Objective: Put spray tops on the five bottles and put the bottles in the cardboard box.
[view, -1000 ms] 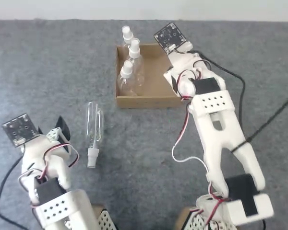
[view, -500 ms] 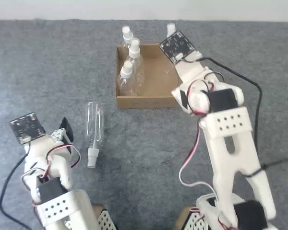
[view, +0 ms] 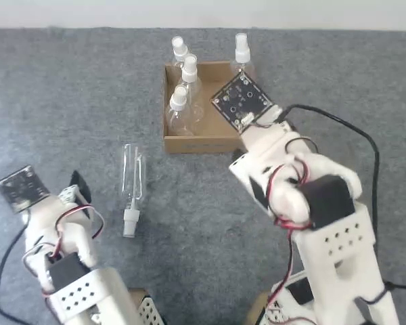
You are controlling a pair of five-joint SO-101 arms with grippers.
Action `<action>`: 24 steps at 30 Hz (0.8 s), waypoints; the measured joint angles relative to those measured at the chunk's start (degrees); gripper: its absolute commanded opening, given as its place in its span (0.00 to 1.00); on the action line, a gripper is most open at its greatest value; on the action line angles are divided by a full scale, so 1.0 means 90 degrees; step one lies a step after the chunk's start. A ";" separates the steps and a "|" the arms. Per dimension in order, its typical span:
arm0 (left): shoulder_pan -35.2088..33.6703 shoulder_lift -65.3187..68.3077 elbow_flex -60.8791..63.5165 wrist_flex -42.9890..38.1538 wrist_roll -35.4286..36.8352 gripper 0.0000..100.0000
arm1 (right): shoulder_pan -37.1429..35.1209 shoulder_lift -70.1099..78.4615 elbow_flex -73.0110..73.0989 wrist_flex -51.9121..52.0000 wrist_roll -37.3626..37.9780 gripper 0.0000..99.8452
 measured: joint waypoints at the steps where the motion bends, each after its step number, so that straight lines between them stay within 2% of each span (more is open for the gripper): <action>1: -0.0078 0.0000 0.0000 0.0000 0.0039 0.23 | -0.0195 -0.0039 0.0000 0.0000 -0.0147 0.26; 7: -0.0518 0.0000 0.0000 0.0000 0.0264 0.23 | -0.1465 -0.0049 0.0000 -0.0078 -0.0518 0.26; 14: -0.1045 0.0000 0.0000 -0.0117 0.0606 0.23 | -0.2852 -0.0020 0.0176 -0.1026 -0.0938 0.26; 19: -0.1123 0.0000 0.0000 -0.0117 0.0635 0.23 | -0.3302 0.0742 0.0537 -0.2188 -0.1368 0.26; 24: -0.1133 0.0000 0.0000 -0.0117 0.0664 0.23 | -0.3399 0.1719 0.0537 -0.3253 -0.1963 0.26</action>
